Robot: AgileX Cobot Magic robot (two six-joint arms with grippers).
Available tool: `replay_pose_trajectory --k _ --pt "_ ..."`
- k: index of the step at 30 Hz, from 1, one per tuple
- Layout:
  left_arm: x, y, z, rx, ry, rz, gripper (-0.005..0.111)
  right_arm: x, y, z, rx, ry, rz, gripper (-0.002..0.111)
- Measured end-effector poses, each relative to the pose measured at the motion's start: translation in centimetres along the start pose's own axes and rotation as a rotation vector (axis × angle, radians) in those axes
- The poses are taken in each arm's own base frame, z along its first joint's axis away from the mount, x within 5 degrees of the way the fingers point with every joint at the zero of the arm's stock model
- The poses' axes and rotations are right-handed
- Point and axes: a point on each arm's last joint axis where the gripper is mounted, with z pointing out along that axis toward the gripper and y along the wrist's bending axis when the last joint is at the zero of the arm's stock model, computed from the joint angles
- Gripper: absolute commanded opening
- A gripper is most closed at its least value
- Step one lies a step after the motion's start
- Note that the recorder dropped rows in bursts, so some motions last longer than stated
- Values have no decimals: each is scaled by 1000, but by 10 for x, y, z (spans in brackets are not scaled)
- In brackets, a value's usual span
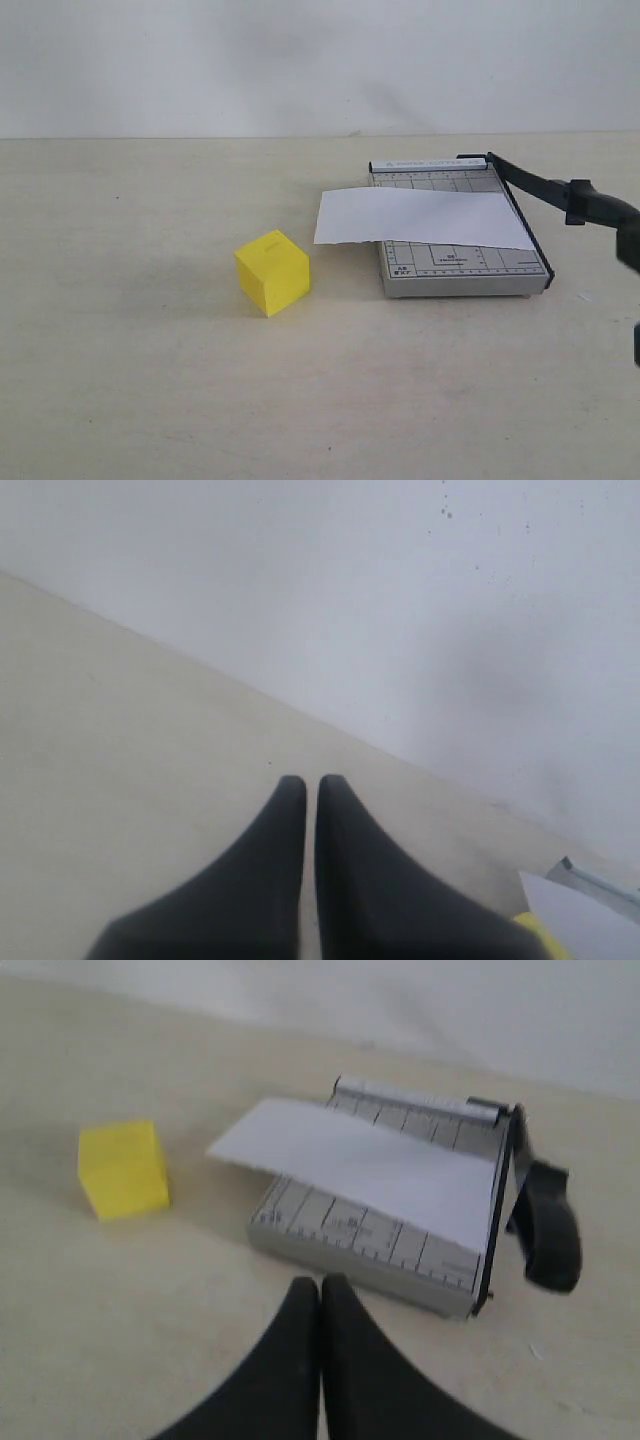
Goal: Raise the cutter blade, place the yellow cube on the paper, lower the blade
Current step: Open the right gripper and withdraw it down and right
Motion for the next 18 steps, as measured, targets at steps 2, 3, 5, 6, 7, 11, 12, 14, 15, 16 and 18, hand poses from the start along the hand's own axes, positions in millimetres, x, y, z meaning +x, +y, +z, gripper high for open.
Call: replay_pose_trajectory --k 2,3,5,6,7,11,12,14,15,16,18 --pt "0 0 0 0 0 -51 4 7 1 1 -14 61 -45 0" --pt "0 0 0 0 0 -73 4 11 1 3 -13 88 -55 0" --pt "0 0 0 0 0 -98 4 16 -1 7 0 111 -44 0" --pt "0 0 0 0 0 -103 4 21 -2 11 16 119 -9 0" --pt "0 0 0 0 0 -103 4 25 -3 13 30 119 27 0" --pt "1 0 0 -5 9 -94 4 46 -7 26 92 118 170 0" --pt "2 1 0 -8 17 -92 4 54 -8 29 103 132 187 0" --pt "3 1 0 -11 29 -92 4 61 -8 32 109 156 194 0" --pt "3 1 0 -12 31 -92 4 63 -8 33 109 167 188 0" --pt "3 1 0 -12 31 -92 4 64 -8 33 108 175 175 0" --pt "3 1 0 -12 31 -90 4 64 -8 34 103 180 124 0"
